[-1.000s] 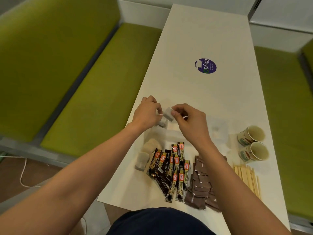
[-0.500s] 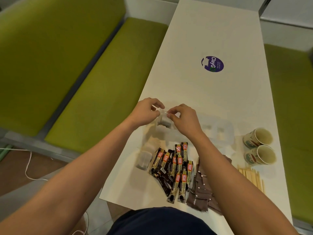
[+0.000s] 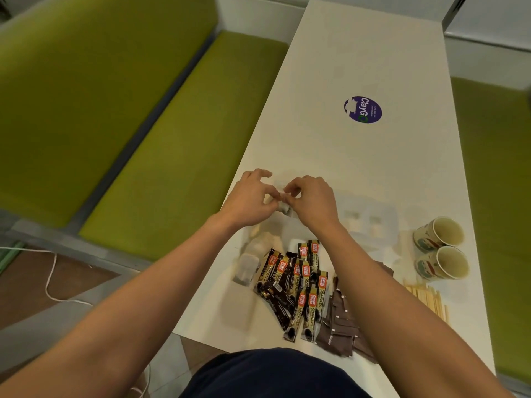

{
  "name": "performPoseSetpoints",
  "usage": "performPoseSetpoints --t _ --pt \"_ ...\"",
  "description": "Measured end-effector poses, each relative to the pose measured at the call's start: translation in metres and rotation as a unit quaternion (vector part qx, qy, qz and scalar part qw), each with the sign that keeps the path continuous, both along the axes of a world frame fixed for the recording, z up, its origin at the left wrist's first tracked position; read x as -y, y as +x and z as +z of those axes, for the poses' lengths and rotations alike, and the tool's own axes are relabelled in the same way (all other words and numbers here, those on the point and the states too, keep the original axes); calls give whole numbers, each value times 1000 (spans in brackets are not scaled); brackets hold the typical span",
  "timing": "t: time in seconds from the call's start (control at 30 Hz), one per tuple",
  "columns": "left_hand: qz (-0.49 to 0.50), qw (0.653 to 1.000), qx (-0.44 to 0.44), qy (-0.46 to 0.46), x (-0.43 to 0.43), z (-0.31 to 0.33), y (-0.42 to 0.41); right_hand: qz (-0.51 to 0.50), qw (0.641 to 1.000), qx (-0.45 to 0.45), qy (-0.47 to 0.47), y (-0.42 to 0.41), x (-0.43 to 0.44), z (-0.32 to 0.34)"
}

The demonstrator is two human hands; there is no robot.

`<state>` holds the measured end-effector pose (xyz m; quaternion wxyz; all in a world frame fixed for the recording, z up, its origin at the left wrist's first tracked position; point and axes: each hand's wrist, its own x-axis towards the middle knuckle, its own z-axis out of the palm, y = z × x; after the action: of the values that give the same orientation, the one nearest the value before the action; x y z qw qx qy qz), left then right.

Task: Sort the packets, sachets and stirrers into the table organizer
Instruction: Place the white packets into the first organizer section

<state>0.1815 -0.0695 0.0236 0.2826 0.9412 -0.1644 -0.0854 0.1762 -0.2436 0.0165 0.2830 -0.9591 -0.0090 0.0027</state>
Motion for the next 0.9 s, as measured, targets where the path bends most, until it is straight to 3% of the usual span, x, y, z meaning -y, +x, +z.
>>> performPoseSetpoints --t 0.1,0.27,0.37,0.57,0.73,0.9 --pt "24 997 4 -69 -8 6 -9 -8 1000 16 18 -7 4 5" --pt "143 972 -12 -187 -35 7 -50 5 994 68 89 -51 4 22" --pt "167 967 -63 -182 -53 -8 -86 60 993 36 96 -81 -9 19" --pt "123 980 -103 -119 -60 -43 -128 127 988 -86 -18 -98 -37 -9" --pt "136 983 -73 -99 -60 -45 -136 115 988 -88 -50 -98 -43 -23" --pt "136 978 -80 -136 -68 -41 -140 95 992 -84 7 -99 -43 -21"
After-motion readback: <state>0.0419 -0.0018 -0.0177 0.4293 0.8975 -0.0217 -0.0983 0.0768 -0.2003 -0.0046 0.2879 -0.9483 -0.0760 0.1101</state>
